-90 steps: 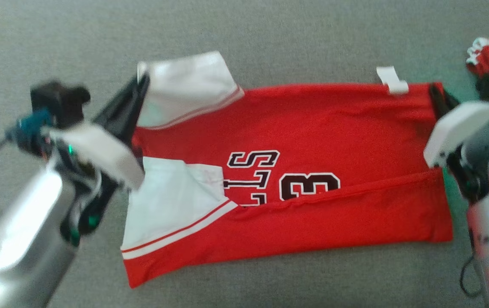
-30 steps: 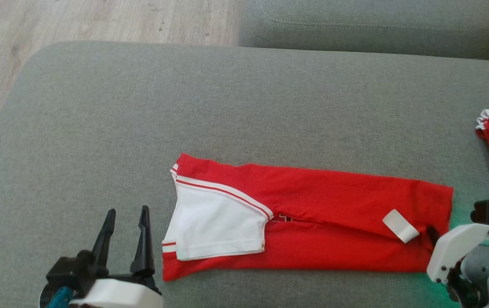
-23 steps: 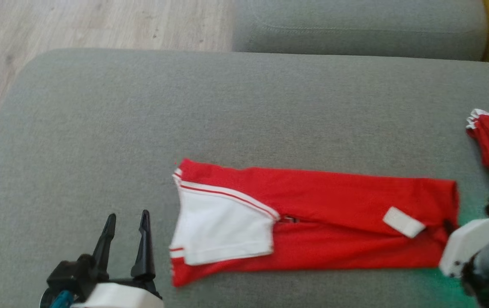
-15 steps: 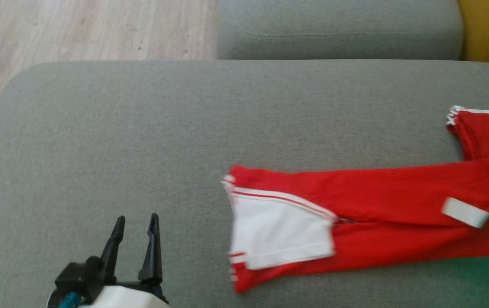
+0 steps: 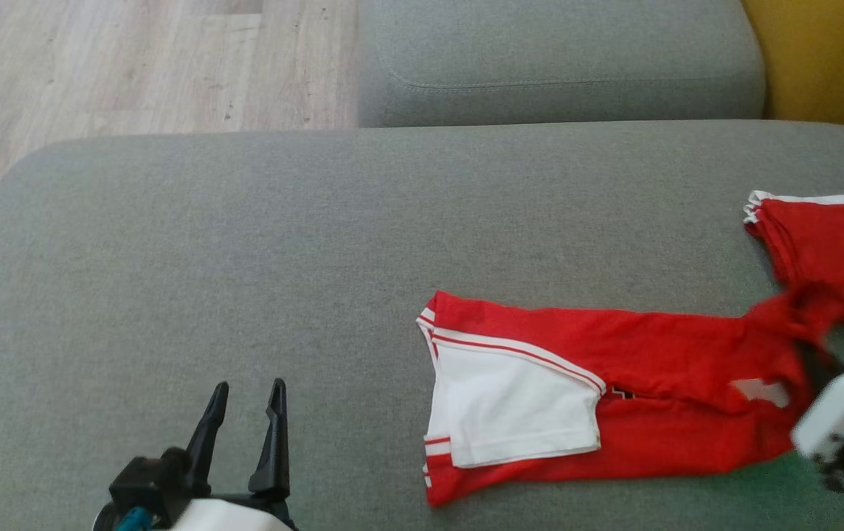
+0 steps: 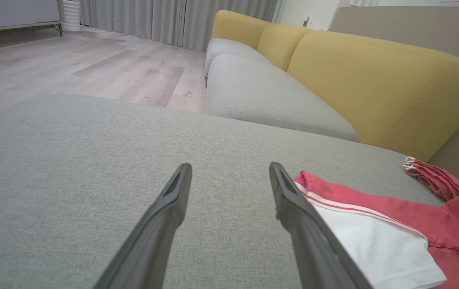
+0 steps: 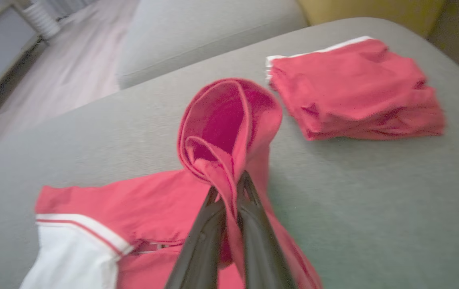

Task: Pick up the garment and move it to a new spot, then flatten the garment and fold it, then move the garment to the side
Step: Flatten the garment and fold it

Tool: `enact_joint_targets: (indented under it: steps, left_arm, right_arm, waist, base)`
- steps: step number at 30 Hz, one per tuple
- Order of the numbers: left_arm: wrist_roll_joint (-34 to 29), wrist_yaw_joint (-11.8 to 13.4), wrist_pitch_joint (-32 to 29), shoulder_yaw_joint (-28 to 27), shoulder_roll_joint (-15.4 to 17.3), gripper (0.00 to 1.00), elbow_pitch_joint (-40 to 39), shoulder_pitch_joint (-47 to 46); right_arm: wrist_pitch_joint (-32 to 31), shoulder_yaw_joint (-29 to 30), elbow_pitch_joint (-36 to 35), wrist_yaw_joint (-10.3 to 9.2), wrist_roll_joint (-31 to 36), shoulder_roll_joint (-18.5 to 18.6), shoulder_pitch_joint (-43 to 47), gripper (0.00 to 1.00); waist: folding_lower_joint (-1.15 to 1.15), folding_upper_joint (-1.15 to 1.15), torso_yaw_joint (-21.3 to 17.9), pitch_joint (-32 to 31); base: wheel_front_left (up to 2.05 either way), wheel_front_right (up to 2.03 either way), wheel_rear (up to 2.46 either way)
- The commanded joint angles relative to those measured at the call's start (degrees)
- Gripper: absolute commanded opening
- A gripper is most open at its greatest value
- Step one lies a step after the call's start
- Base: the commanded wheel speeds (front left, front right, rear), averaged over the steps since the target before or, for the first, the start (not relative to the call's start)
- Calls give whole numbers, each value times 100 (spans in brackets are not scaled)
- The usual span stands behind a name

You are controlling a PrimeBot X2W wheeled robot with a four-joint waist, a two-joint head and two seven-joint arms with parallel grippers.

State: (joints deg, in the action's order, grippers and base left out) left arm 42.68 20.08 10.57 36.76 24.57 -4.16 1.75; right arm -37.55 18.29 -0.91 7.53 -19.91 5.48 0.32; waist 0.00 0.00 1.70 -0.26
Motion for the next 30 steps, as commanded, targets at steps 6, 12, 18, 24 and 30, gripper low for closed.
enact_joint_targets:
  steps: [6, 12, 18, 24, 30]
  left_arm:
    - [-45, 28, 1, -261, 96, 100, -156, -227]
    - [-20, -9, 15, -260, 74, 100, -132, -276]
    - [-16, -62, 18, -204, 12, 100, -75, -348]
    - [-30, -93, 31, -155, -59, 100, -3, -436]
    - [-28, -106, 61, -142, -97, 100, 53, -471]
  right_arm:
    - [-141, -967, -669, -4, -510, -208, -277, 0]
    - [173, -2065, -259, -4, -1214, -256, -543, 0]
    - [707, -3044, 403, -4, -1774, -258, -770, 0]
    - [1127, -3564, 1121, -4, -2020, -259, -989, 0]
    - [1525, -3823, 1863, -4, -2164, -259, -1341, 100]
  waist:
    - [0, 0, 130, -5]
    - [0, 0, 341, 44]
    - [0, 0, 652, 69]
    - [0, 0, 869, 106]
    - [0, 0, 935, 151]
  base:
    - [0, 0, 0]
    - [0, 0, 0]
    - [0, 0, 0]
    - [0, 0, 0]
    - [0, 0, 0]
